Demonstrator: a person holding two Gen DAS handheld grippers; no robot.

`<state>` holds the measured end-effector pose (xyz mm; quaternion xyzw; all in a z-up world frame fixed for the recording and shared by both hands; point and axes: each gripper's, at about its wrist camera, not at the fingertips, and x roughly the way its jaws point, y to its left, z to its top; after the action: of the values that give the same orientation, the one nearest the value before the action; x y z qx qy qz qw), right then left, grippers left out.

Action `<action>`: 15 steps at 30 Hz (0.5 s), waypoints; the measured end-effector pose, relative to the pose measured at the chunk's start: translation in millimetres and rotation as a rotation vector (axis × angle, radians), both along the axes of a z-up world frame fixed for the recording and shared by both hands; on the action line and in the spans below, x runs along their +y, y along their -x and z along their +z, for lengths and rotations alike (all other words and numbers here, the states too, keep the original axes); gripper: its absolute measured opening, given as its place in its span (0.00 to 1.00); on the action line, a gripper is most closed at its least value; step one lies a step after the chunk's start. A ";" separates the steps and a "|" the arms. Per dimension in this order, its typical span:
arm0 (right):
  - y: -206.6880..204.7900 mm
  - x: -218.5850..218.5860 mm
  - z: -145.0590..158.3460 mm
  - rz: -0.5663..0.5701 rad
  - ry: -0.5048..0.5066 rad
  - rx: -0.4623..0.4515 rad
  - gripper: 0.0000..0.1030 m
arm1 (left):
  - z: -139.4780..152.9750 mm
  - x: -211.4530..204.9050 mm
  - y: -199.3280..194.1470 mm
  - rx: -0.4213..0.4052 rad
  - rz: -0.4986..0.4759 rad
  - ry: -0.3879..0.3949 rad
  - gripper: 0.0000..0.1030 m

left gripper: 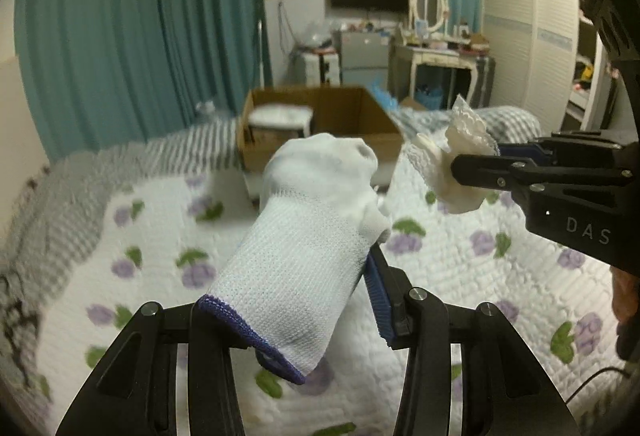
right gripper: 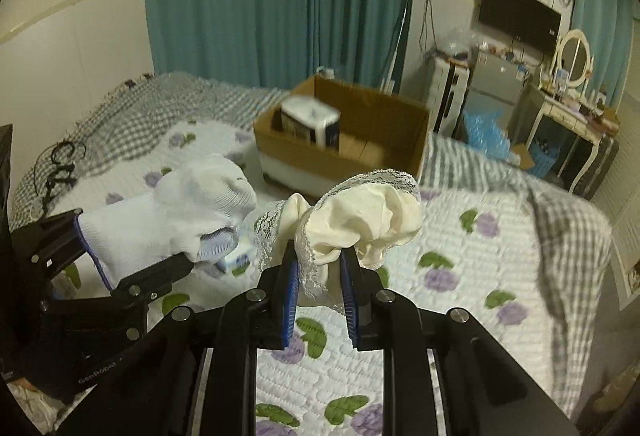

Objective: Organize soft objects
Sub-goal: 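Carry the glove and lace cloth over the box and release both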

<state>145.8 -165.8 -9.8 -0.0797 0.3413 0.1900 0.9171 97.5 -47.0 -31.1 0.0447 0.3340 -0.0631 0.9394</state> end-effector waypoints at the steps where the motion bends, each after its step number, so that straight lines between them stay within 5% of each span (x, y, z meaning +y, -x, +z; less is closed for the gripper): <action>1: 0.0 -1.0 6.9 -0.001 -0.003 -0.011 0.18 | 6.1 -1.1 -0.1 -0.012 -0.004 -0.006 0.42; 15: -71.4 -4.1 73.1 -0.010 -0.014 -0.121 0.18 | 90.4 -7.4 -66.8 -0.170 -0.020 -0.097 0.42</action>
<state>217.2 -170.0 63.3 -0.0830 0.2841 0.1826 0.9376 164.3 -54.4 59.3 0.0987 0.2555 -0.0520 0.9603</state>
